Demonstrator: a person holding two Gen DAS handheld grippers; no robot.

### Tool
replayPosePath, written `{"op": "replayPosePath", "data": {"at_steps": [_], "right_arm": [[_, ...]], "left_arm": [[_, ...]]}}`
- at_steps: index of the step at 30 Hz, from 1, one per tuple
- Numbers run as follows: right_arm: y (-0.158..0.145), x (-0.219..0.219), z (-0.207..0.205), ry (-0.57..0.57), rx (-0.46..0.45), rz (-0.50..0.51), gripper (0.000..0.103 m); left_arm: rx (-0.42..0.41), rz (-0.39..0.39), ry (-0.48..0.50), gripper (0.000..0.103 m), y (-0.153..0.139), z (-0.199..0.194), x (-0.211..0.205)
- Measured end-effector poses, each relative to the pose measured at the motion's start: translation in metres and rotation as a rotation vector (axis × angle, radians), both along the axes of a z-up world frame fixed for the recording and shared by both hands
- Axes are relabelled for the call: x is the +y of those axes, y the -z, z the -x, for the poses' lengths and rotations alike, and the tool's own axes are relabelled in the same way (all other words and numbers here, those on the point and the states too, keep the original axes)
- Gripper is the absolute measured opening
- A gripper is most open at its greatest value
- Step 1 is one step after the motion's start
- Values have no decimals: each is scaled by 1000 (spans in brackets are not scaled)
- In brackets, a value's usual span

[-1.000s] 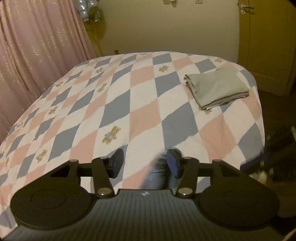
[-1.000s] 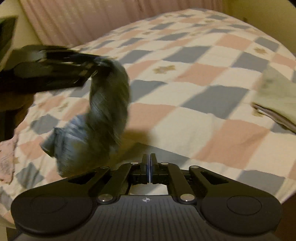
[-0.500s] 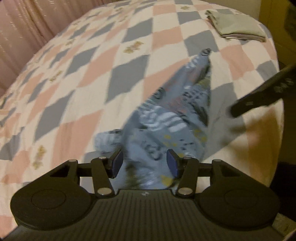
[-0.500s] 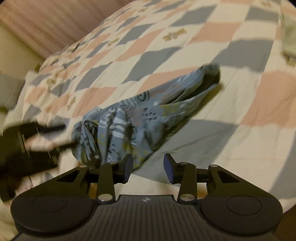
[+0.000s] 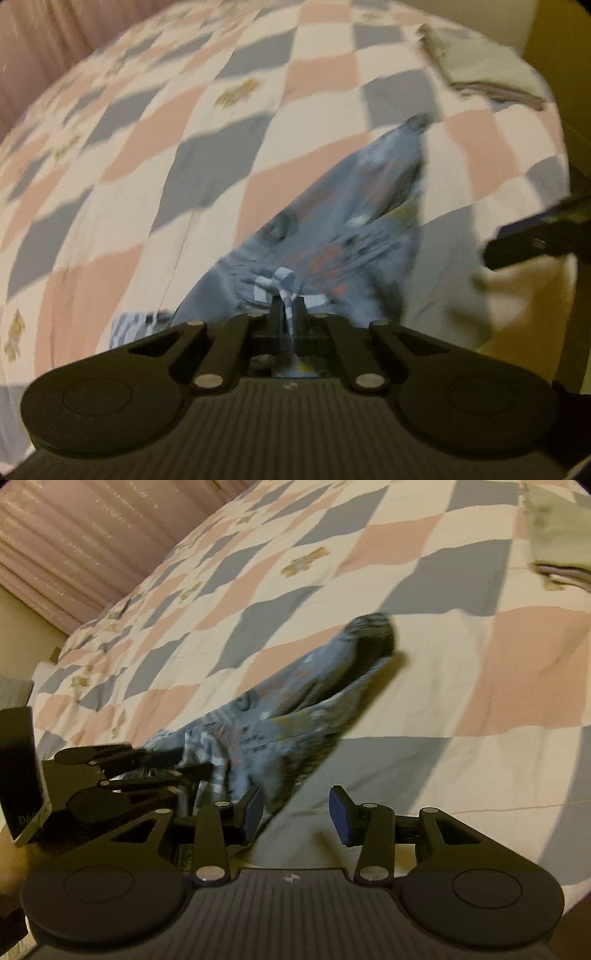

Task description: Fold clothes

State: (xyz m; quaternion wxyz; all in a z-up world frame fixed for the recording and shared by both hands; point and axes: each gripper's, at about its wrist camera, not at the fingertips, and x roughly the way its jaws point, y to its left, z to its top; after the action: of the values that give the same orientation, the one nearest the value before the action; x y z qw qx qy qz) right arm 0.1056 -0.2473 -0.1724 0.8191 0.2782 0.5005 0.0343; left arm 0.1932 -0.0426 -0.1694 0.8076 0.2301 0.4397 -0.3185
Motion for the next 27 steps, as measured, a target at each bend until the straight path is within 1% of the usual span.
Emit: {"op": "replayPosePath", "data": {"at_steps": [2,4,7,10,12,13,15,17,20,21,25,27], "right_arm": [[-5,-9,4,22,-8,-9,45],[-12,-16,11,46,-19,-21,49],[-17,-25,22,92,-18,-58,49],[-18,-32,34,132,1,-70,50],[-15,-33,42,141,13,-66,50],[-13,-32,46,142,21,-64,51],[-7,-29,53,127,42,-56,54],[2,-20,57,91,61,-30,59],[17,-6,64,34,87,15,61],[22,-1,65,24,93,27,61],[41,9,70,25,106,41,61],[48,11,70,42,111,46,61]], "left_arm": [[-13,42,60,2,-14,24,-9],[1,74,136,1,-20,51,-22],[53,114,252,1,-15,90,-40],[113,103,388,3,-4,129,-53],[155,96,436,13,-1,141,-50],[167,91,451,13,0,145,-46],[154,74,446,16,-4,146,-32],[127,45,414,16,-8,136,-16],[67,6,382,16,-16,113,0],[45,-8,371,18,-19,104,5],[-42,-42,371,21,-25,68,2],[-84,-55,378,28,-28,50,-4]]}}
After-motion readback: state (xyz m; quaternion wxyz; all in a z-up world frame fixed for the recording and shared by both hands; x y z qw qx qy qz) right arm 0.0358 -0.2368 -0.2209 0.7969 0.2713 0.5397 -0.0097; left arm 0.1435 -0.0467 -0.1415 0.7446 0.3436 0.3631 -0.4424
